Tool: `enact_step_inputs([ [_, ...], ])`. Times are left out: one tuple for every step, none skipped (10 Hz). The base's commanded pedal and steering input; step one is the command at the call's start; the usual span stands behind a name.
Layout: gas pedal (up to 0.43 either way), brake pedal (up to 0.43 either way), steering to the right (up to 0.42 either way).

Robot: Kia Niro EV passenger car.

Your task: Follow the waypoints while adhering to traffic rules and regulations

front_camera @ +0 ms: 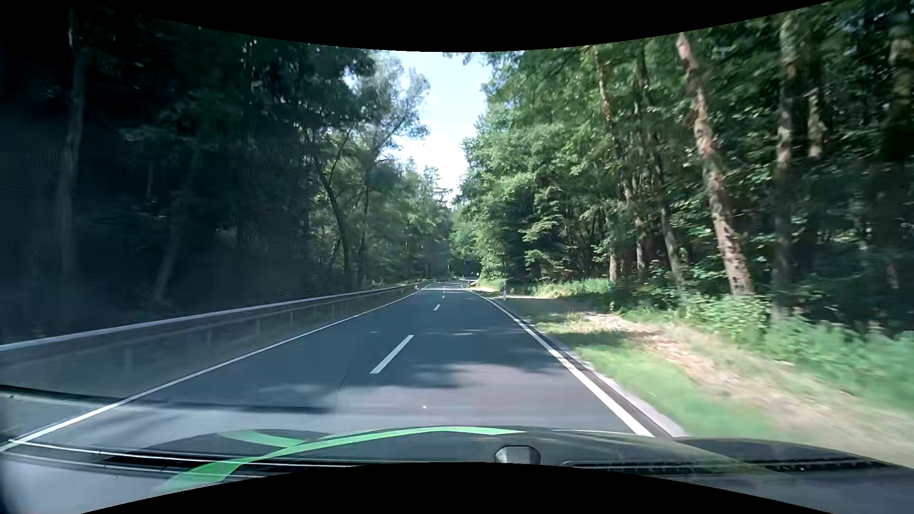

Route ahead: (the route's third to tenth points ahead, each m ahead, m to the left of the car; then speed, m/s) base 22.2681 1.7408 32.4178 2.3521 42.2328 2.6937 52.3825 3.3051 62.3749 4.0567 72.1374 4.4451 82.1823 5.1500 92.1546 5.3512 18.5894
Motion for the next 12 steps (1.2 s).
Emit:
enact_step_inputs([
  [0.067,0.0,-0.021],
  [0.067,0.0,-0.021],
  [0.067,0.0,-0.02],
  [0.067,0.0,-0.021],
  [0.079,0.0,-0.02],
  [0.098,0.0,-0.02],
  [0.098,0.0,-0.02],
  [0.098,0.0,-0.019],
  [0.098,0.0,-0.016],
  [0.098,0.0,-0.012],
  [0.079,0.0,-0.008],
  [0.067,0.0,-0.004],
])
